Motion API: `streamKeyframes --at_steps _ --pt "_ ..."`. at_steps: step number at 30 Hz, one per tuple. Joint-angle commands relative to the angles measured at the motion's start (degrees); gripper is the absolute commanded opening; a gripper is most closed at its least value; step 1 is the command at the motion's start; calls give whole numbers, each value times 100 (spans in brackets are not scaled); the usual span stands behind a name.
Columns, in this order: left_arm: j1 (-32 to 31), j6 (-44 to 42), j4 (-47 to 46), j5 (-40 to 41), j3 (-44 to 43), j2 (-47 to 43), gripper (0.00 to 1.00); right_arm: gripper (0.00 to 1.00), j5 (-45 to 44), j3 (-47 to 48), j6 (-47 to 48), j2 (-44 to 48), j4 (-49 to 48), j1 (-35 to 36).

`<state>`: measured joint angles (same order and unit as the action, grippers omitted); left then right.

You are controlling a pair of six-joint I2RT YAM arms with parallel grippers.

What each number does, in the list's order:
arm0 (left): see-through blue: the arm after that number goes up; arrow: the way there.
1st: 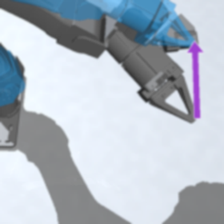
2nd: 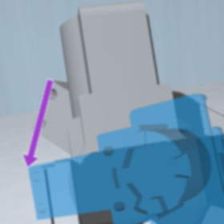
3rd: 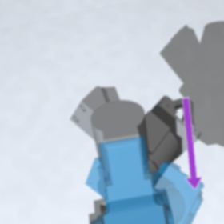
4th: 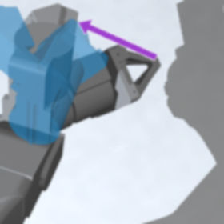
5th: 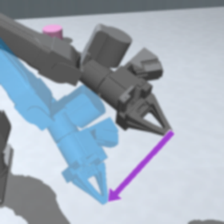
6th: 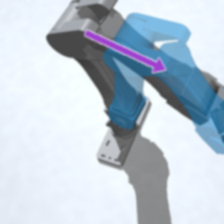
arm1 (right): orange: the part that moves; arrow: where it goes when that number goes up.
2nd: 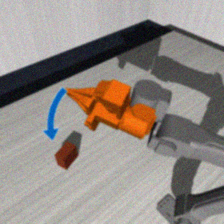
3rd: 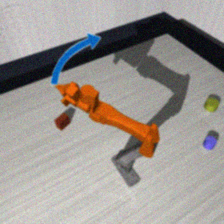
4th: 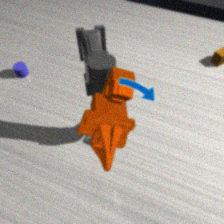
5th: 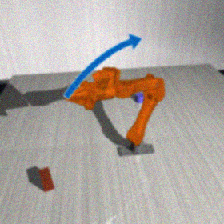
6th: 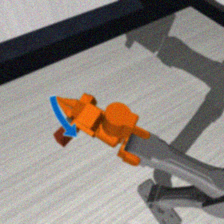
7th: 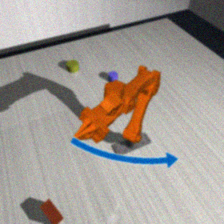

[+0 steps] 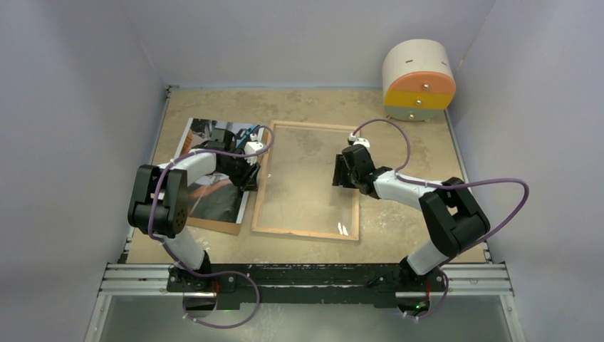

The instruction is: Put the photo into the frame

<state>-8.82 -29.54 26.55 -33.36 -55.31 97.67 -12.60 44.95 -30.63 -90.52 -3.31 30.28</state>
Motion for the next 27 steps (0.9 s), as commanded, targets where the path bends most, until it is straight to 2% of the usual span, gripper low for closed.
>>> streamKeyframes --at_steps 1,9,16,22,27 --pt "-98 1 24 49 -102 64 40 61 -401 -48 -91 -310 928 -49" --pt "-98 16 19 42 -121 51 40 61 -304 60 -192 -472 1001 -32" --pt "-94 52 102 8 -272 -33 42 75 428 812 -285 122 1463 -16" --pt "-94 131 200 -4 -617 -4 47 89 239 1589 -182 439 1860 -114" --pt "-101 296 134 -110 -837 122 52 89 -96 1954 -75 124 1926 -369"
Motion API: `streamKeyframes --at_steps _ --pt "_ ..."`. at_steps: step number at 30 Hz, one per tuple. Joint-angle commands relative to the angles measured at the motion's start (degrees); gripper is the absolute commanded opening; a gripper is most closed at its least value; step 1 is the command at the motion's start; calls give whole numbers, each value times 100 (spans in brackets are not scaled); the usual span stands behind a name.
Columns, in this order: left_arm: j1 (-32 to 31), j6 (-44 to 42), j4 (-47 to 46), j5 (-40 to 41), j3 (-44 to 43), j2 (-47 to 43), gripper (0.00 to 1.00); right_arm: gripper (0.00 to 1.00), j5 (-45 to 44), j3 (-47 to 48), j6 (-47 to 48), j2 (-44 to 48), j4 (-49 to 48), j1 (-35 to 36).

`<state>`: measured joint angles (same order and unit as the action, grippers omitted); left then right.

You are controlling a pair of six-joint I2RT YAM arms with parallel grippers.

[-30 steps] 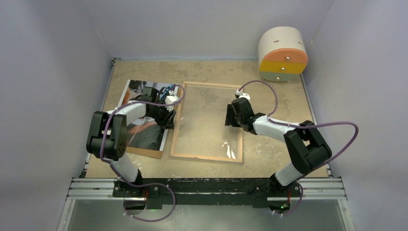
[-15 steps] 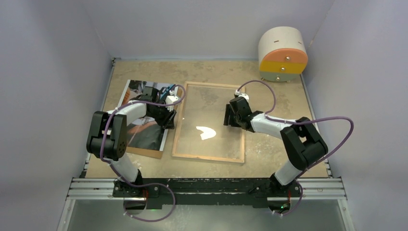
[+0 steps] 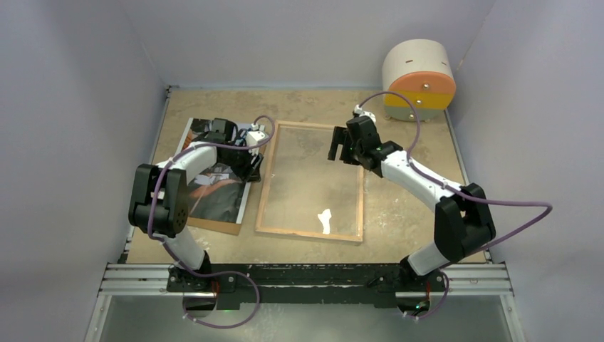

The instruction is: Put the photo into the frame

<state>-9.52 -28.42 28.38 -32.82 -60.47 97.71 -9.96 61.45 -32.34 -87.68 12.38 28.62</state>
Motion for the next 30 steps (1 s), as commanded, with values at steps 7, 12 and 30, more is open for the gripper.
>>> streamKeyframes --at_steps 7,12,30 --pt "-33 179 -167 -133 -379 355 53 85 -960 1009 321 -1151 294 -263" --pt "-33 120 -252 -98 -313 458 52 82 -870 1376 338 -1828 221 -488" --pt "-33 65 -277 -84 -246 369 50 77 -800 2721 625 -2675 386 -671"
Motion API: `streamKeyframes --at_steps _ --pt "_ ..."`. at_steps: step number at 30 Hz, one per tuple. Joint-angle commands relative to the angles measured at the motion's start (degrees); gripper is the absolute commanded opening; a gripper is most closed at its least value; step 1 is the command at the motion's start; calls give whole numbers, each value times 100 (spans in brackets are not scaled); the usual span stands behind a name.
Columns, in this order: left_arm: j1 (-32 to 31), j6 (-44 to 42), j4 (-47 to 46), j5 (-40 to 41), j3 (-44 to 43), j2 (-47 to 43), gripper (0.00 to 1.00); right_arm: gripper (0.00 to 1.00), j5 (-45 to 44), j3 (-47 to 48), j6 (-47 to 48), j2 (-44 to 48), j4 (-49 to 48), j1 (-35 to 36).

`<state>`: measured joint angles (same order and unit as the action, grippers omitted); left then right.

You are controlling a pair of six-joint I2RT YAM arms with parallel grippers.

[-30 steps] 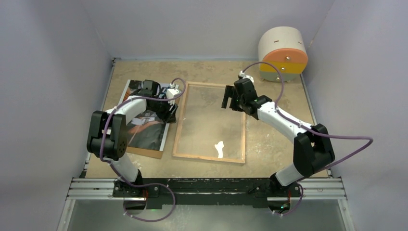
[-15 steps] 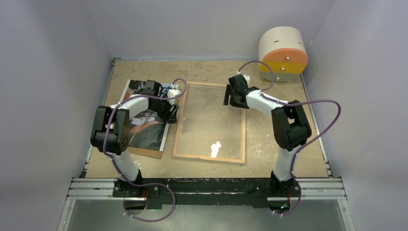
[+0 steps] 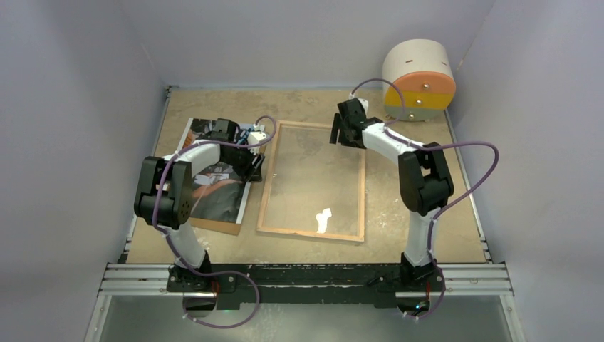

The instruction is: Put the photo into the frame

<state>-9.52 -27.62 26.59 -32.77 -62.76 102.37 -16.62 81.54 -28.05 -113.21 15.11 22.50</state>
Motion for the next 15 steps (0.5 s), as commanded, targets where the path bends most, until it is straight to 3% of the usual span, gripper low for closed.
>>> streamKeyframes --at_steps 1,15 --pt "-33 -18 -99 -81 -12 -98 50 77 -218 861 218 -216 178 -68" --pt "-33 -53 -157 -62 78 -82 50 71 -983 1282 273 -1016 583 -103"
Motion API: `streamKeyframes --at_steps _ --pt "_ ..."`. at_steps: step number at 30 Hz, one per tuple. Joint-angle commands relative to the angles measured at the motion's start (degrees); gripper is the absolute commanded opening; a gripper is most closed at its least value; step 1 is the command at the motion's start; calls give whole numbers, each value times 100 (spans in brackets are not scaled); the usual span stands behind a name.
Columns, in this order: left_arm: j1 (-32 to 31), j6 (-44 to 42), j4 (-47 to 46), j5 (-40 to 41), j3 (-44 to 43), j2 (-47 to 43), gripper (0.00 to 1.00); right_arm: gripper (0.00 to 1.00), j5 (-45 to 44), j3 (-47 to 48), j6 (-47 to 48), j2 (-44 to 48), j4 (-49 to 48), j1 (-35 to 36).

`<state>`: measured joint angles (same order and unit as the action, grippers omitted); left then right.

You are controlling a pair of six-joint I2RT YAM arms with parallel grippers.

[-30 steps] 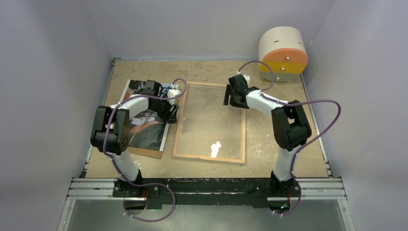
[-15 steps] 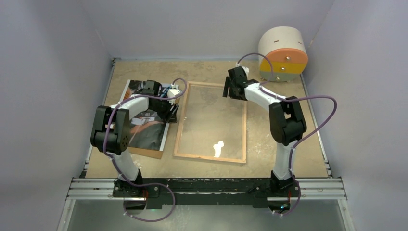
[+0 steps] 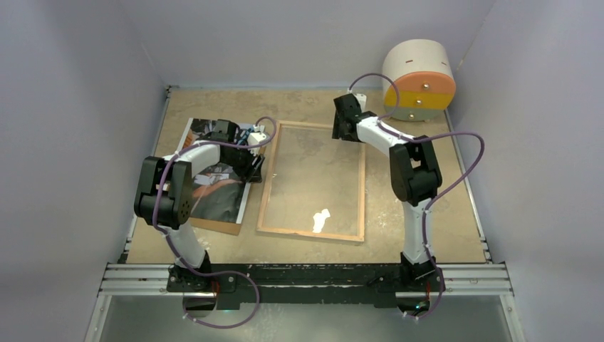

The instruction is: Put the photo into the frame

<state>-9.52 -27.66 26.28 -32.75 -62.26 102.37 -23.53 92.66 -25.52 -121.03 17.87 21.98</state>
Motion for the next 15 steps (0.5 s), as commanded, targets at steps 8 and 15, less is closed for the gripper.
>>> streamKeyframes --at_steps 8,15 --pt "-33 -30 -174 -64 47 -45 50 70 35 69 -79 -403 298 -84" --pt "-33 3 -180 -65 7 -36 50 77 744 214 -243 119 288 -160"
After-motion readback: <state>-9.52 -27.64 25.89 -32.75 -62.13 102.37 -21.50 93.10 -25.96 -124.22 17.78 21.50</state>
